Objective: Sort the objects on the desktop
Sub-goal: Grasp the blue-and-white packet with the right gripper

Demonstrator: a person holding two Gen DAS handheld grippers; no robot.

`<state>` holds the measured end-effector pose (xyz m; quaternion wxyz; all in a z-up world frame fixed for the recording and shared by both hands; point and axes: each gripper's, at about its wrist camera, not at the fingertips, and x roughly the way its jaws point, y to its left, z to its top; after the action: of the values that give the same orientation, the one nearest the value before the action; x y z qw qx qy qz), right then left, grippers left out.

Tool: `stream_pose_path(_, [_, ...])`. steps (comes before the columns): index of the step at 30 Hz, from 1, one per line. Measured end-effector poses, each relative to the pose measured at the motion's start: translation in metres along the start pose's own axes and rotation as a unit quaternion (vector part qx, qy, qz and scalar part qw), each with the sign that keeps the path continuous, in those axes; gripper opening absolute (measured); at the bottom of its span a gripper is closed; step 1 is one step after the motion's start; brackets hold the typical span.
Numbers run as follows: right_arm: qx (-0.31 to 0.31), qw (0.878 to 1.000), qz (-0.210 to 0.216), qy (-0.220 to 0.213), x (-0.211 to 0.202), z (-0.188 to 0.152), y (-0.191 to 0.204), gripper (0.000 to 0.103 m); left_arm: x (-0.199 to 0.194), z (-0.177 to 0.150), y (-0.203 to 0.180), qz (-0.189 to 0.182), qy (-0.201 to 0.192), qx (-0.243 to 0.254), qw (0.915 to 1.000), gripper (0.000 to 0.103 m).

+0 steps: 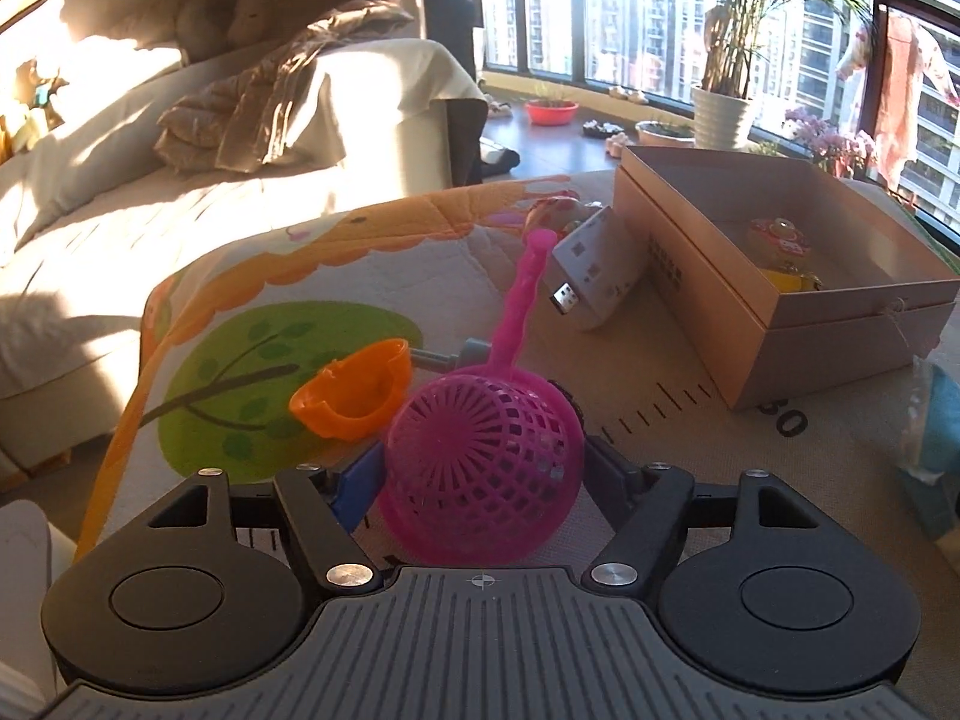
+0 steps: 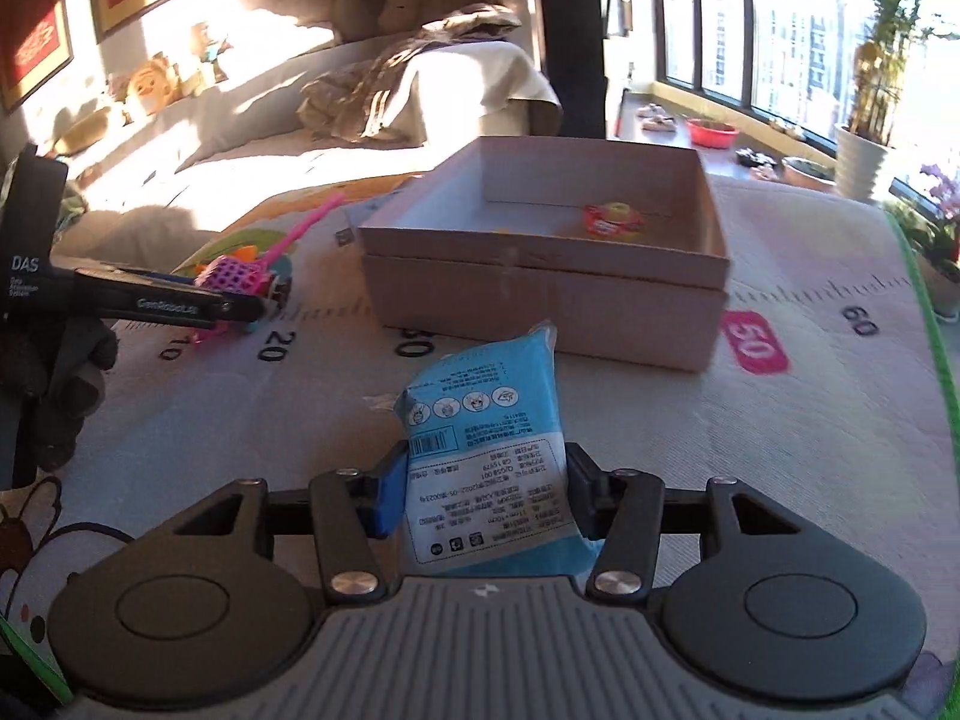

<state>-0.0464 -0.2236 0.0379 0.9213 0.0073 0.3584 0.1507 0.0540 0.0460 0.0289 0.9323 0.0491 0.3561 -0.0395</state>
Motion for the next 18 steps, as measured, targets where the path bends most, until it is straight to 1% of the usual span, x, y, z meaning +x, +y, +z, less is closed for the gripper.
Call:
stream_pose_path(1, [0.012, 1.0, -0.003, -0.004, -0.003, -0.003, -0.006, 0.055, -0.002, 0.0, -0.002, 0.001, -0.002, 0.003, 1.0, 0.076])
stream_pose_path(2, [0.023, 1.0, -0.007, -0.01, -0.004, -0.005, -0.012, 0.059, -0.005, -0.001, -0.003, 0.001, -0.004, 0.005, 1.0, 0.076])
stream_pose_path(3, [0.03, 0.999, -0.012, -0.016, -0.003, -0.007, -0.016, 0.069, -0.01, -0.001, -0.005, 0.002, -0.008, 0.006, 0.9999, 0.076])
stream_pose_path(4, [0.035, 0.999, -0.021, -0.023, -0.002, -0.008, -0.018, 0.074, -0.015, -0.002, -0.006, 0.003, -0.012, 0.007, 0.9999, 0.076])
stream_pose_path(5, [0.038, 0.998, -0.035, -0.032, 0.0, -0.01, -0.02, 0.082, -0.024, -0.003, -0.008, 0.003, -0.018, 0.007, 0.9998, 0.076])
stream_pose_path(6, [0.042, 0.997, -0.05, -0.04, 0.004, -0.012, -0.021, 0.085, -0.034, -0.005, -0.01, -0.003, -0.027, 0.007, 0.9996, 0.076])
stream_pose_path(7, [0.048, 0.996, -0.056, -0.042, 0.01, -0.014, -0.023, 0.085, -0.044, -0.007, -0.013, -0.011, -0.034, 0.008, 0.9993, 0.076])
stream_pose_path(9, [0.07, 0.996, -0.053, -0.035, 0.018, -0.016, -0.027, 0.088, -0.062, -0.015, -0.021, -0.034, -0.039, 0.009, 0.9986, 0.076])
stream_pose_path(11, [0.07, 0.995, -0.052, -0.044, 0.016, -0.014, -0.027, 0.089, -0.075, -0.024, -0.034, -0.061, -0.039, 0.024, 0.9971, 0.076])
stream_pose_path(13, [0.074, 0.995, -0.051, -0.041, 0.017, -0.016, -0.028, 0.09, -0.081, -0.033, -0.048, -0.084, -0.033, 0.041, 0.9951, 0.077])
stream_pose_path(14, [0.077, 0.995, -0.049, -0.042, 0.017, -0.016, -0.029, 0.09, -0.082, -0.037, -0.056, -0.101, -0.025, 0.052, 0.9932, 0.079])
stream_pose_path(15, [0.081, 0.995, -0.049, -0.042, 0.016, -0.017, -0.029, 0.093, -0.082, -0.039, -0.061, -0.111, -0.02, 0.058, 0.992, 0.083])
stream_pose_path(16, [0.085, 0.994, -0.051, -0.042, 0.017, -0.018, -0.029, 0.095, -0.08, -0.041, -0.065, -0.118, -0.018, 0.063, 0.9908, 0.089])
stream_pose_path(17, [0.088, 0.994, -0.052, -0.042, 0.017, -0.018, -0.03, 0.095, -0.08, -0.041, -0.067, -0.119, -0.02, 0.066, 0.9905, 0.092])
stream_pose_path(18, [0.089, 0.994, -0.051, -0.043, 0.017, -0.018, -0.03, 0.095, -0.077, -0.04, -0.067, -0.112, -0.025, 0.065, 0.9913, 0.092])
